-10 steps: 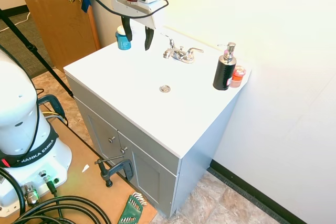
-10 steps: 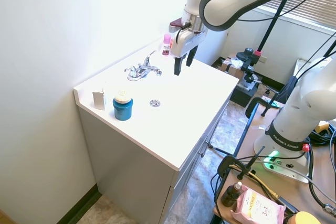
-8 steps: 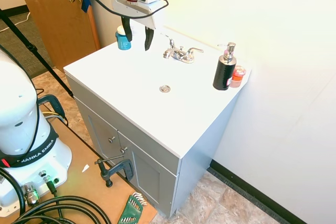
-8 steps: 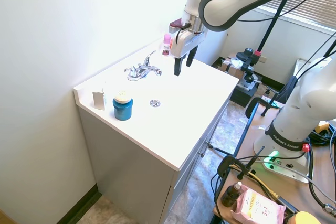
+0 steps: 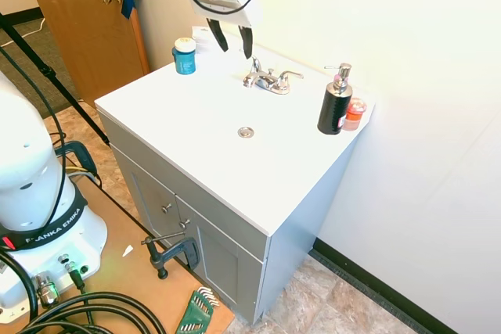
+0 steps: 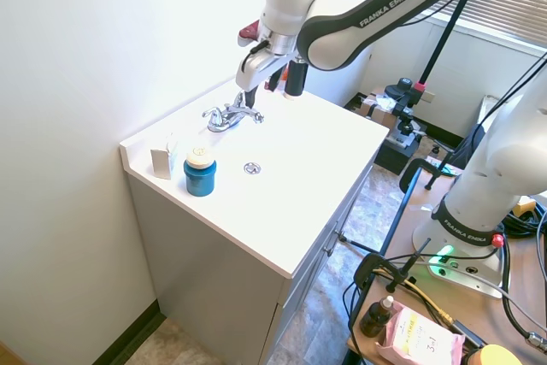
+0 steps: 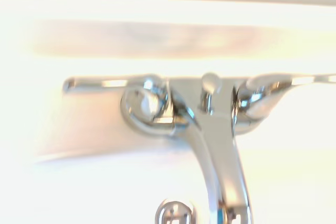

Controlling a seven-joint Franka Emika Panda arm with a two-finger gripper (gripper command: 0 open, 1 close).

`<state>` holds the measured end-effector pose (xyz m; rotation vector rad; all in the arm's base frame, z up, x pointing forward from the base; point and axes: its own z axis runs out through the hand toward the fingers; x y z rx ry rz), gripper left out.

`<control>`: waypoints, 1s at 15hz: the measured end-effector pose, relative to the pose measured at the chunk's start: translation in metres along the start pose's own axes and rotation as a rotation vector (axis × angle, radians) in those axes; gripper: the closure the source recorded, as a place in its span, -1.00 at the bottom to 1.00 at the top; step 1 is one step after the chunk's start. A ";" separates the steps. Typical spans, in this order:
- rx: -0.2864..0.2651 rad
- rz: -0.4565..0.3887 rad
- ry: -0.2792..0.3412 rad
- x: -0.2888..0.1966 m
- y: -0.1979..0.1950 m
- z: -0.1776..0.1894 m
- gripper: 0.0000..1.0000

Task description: Turn on the hot water

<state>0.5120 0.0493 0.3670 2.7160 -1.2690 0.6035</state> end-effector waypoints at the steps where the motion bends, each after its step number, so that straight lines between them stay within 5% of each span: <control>1: 0.013 0.003 0.044 0.002 -0.011 0.003 -1.00; 5: 0.045 0.003 0.146 -0.004 -0.038 0.023 -1.00; 15: 0.077 -0.017 0.194 -0.017 -0.085 0.070 -1.00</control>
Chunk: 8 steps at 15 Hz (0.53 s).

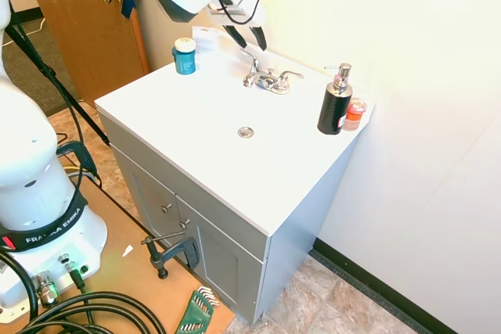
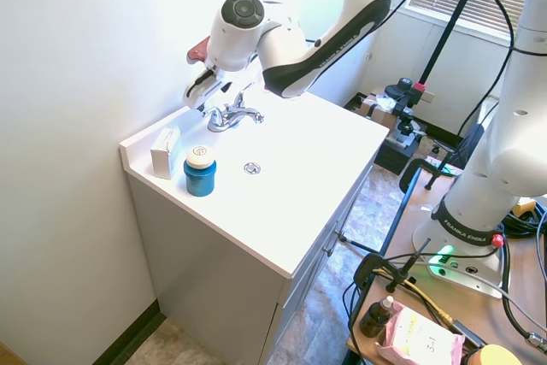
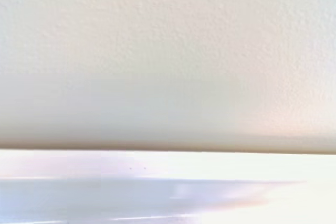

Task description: Turn on the hot water

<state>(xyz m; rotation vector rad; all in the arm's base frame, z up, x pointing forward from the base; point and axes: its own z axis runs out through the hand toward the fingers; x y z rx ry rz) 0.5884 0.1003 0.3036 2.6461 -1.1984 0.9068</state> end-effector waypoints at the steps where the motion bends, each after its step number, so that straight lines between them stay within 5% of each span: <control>1: -0.008 0.000 -0.004 -0.001 0.002 0.005 -1.00; 8: -0.060 0.090 -0.066 0.003 0.050 0.020 -1.00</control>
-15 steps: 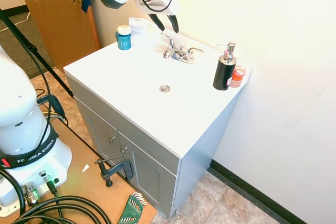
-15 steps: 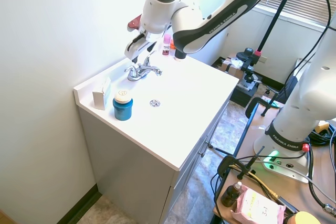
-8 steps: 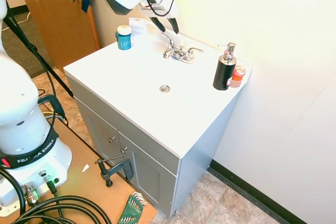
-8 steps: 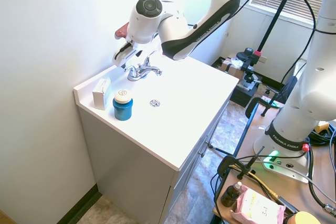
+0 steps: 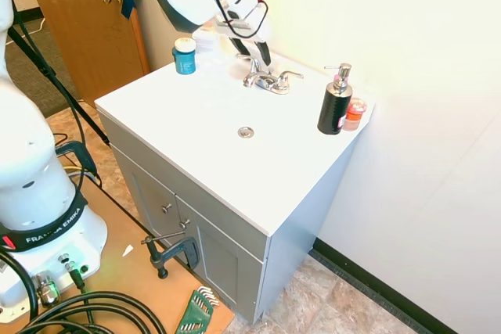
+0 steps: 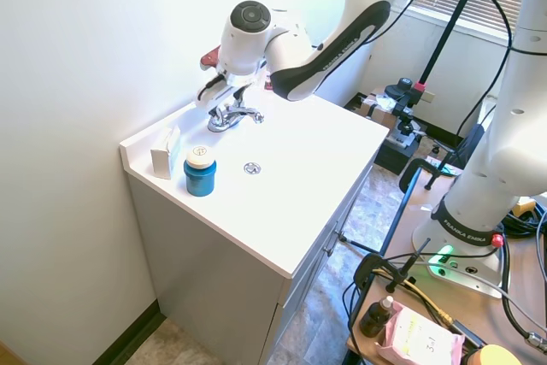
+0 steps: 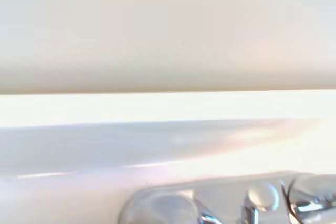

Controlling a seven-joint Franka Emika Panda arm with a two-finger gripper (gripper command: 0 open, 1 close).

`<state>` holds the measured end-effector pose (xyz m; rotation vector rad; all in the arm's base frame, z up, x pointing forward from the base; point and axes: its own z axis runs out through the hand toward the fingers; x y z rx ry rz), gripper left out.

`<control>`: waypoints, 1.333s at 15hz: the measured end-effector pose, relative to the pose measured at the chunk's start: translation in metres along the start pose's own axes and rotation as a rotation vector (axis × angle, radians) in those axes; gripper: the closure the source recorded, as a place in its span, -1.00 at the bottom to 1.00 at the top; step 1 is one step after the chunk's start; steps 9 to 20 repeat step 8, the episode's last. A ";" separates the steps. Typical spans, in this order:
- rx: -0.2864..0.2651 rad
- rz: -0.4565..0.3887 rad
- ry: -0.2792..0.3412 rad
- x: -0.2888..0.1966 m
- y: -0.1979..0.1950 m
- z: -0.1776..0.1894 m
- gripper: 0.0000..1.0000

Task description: Turn on the hot water

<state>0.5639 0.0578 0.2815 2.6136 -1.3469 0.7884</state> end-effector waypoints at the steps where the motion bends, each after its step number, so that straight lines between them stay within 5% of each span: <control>1: -0.009 0.015 -0.009 0.002 0.014 0.000 -1.00; 4: 0.001 0.044 -0.053 -0.001 0.043 -0.006 -1.00; 8: 0.011 0.014 -0.258 -0.046 0.098 -0.018 -1.00; 20: 0.011 0.014 -0.258 -0.046 0.098 -0.018 -1.00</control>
